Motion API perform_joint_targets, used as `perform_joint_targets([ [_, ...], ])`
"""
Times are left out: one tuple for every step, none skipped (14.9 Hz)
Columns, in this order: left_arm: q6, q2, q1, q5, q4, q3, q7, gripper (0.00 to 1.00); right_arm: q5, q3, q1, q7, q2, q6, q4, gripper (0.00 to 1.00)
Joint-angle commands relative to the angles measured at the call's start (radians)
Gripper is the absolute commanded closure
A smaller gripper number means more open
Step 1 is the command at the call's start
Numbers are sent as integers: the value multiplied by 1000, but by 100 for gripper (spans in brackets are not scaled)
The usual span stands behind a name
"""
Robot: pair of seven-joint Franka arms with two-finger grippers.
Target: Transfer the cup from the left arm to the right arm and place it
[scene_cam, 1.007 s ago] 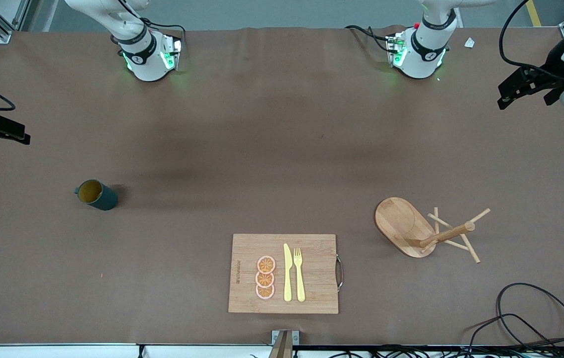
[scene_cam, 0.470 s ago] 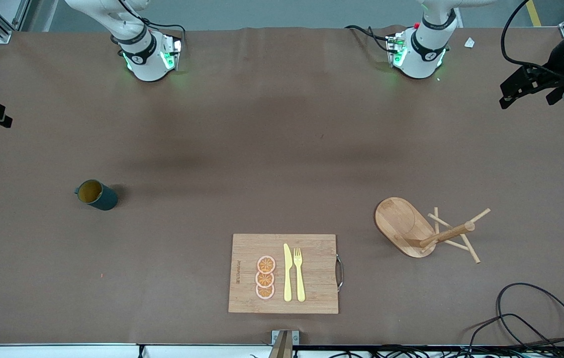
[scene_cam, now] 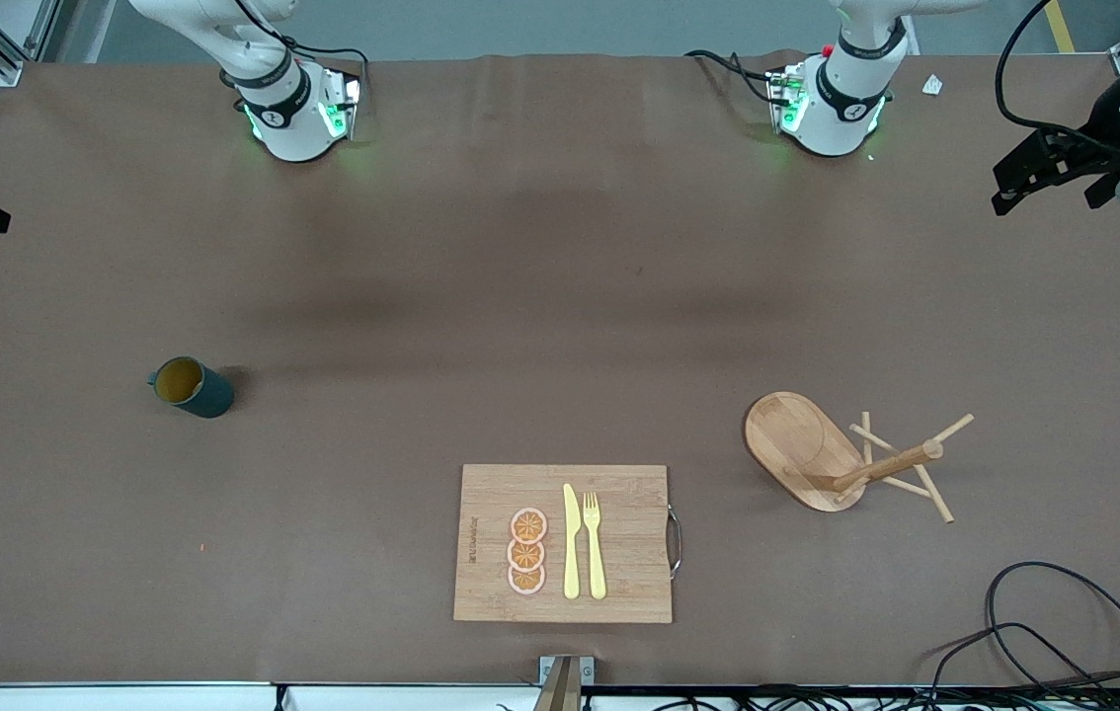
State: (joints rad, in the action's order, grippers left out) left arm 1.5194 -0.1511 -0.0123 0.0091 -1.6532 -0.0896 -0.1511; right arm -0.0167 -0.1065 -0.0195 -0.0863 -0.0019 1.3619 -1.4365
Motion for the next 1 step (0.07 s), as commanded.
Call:
perform_joint_targets([
  [-25,-1,5,6,16,-1,21,0,11,11,-11,-13,-52,6,-54,0],
])
